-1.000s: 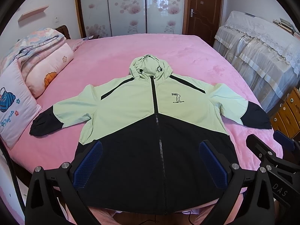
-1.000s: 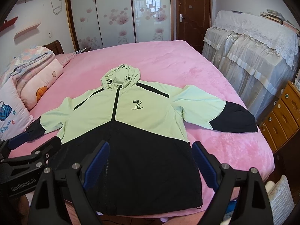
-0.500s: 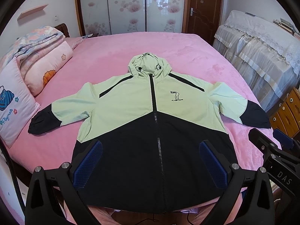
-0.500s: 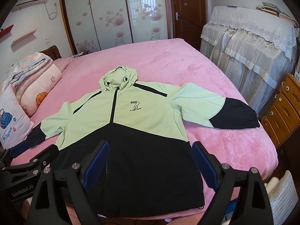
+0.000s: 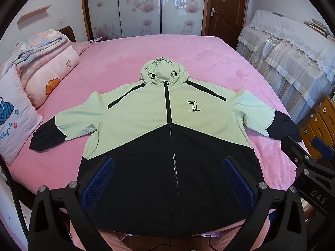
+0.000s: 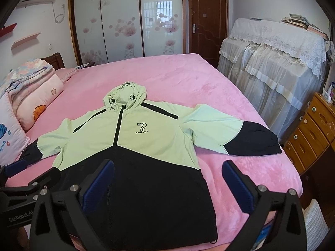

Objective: Fold large clothes
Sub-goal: 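Move the right tool to the black cuff of the sleeve nearest it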

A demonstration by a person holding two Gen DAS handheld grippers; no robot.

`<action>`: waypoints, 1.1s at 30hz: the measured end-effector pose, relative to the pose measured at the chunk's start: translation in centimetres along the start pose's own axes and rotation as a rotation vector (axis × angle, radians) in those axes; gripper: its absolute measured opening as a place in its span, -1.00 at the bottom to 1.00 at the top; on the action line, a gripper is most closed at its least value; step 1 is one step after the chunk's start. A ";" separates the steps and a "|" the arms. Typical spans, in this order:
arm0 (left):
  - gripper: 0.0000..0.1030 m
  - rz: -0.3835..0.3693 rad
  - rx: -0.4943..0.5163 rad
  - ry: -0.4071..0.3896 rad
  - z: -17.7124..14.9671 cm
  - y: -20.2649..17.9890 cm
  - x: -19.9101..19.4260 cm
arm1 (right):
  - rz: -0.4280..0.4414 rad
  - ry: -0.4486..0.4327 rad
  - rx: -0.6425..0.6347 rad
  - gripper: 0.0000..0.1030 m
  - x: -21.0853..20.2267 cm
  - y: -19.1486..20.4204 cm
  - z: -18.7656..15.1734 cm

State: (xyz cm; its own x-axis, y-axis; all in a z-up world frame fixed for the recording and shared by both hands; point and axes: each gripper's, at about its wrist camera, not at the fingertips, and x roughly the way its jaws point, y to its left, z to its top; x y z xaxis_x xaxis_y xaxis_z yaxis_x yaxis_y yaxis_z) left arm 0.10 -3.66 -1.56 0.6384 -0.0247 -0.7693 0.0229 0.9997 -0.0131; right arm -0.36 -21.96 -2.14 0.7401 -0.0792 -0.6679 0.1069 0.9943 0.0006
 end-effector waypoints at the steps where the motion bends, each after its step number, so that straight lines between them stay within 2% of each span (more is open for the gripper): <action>1: 0.99 -0.001 0.001 0.000 0.0 -0.1 0.0 | -0.005 -0.006 -0.006 1.00 0.0 0.0 0.0; 12: 0.99 -0.005 0.022 0.010 0.6 -1.3 0.7 | 0.037 -0.074 0.023 1.00 0.4 -1.5 -0.2; 17: 0.99 -0.025 0.037 0.013 1.0 -2.2 1.3 | 0.067 -0.123 0.089 1.00 0.4 -3.0 -0.2; 24: 0.99 -0.089 0.048 -0.070 2.9 -3.5 1.6 | -0.038 -0.139 0.028 1.00 0.6 -4.2 1.0; 26: 0.99 -0.099 0.068 -0.113 3.8 -4.1 1.5 | -0.041 -0.138 0.034 1.00 0.7 -5.3 1.7; 29: 0.99 -0.096 0.136 -0.178 5.4 -5.7 1.2 | -0.093 -0.123 0.051 1.00 1.2 -7.3 3.1; 33: 0.99 -0.128 0.180 -0.207 7.6 -7.7 1.2 | -0.142 -0.135 0.079 1.00 1.8 -11.2 5.4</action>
State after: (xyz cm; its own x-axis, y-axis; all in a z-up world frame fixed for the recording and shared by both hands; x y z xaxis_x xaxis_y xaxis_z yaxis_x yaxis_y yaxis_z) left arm 6.53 -11.48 2.46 0.7644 -0.1703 -0.6219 0.2378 0.9710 0.0263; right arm 3.33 -33.61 0.69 0.7956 -0.2324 -0.5595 0.2643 0.9641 -0.0247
